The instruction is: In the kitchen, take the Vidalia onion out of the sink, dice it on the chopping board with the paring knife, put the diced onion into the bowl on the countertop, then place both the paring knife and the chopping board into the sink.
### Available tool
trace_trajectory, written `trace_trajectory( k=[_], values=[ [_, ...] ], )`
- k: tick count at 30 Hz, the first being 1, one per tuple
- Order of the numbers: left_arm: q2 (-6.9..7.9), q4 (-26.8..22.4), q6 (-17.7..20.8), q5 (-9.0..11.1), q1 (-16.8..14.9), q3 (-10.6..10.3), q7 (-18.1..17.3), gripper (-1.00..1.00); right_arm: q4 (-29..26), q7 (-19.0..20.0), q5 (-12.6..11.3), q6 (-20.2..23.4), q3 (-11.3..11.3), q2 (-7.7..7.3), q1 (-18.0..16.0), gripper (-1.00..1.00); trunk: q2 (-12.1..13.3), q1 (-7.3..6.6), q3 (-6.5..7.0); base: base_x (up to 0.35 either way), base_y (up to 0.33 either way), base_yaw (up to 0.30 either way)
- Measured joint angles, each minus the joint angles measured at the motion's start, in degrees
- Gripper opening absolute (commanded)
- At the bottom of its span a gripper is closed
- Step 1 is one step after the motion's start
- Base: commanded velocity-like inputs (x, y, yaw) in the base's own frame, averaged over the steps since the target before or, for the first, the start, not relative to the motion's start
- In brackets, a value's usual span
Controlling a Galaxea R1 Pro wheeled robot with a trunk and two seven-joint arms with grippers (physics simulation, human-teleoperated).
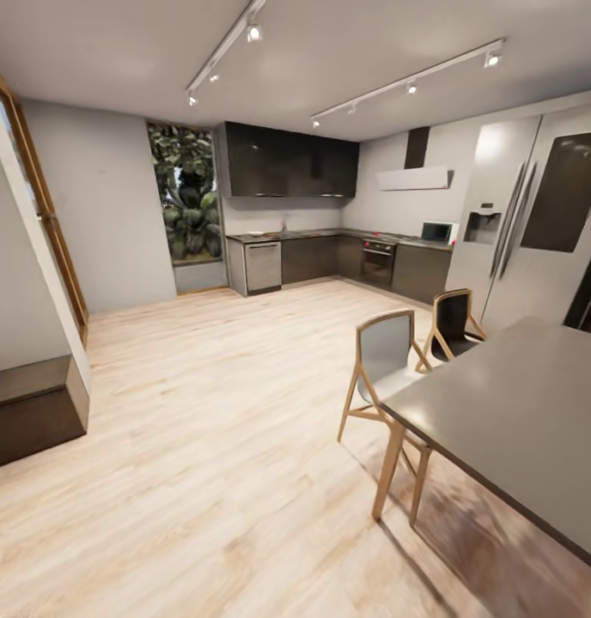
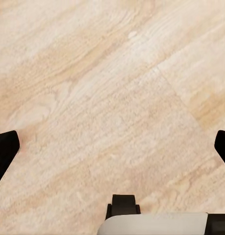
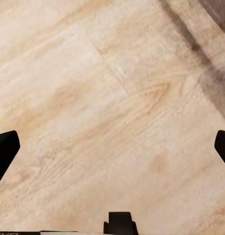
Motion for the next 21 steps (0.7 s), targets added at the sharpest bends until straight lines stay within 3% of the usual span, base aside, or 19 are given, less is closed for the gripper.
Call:
trace_trajectory(
  k=[21],
  values=[
    [0.18,-0.02,0.0,0.0,0.0,0.0,-0.02,1.0,0.02,0.0,0.0,0.0,0.1,0.02,0.0,1.0,0.0,0.0,0.0,0.276,0.184,0.285]
  ],
)
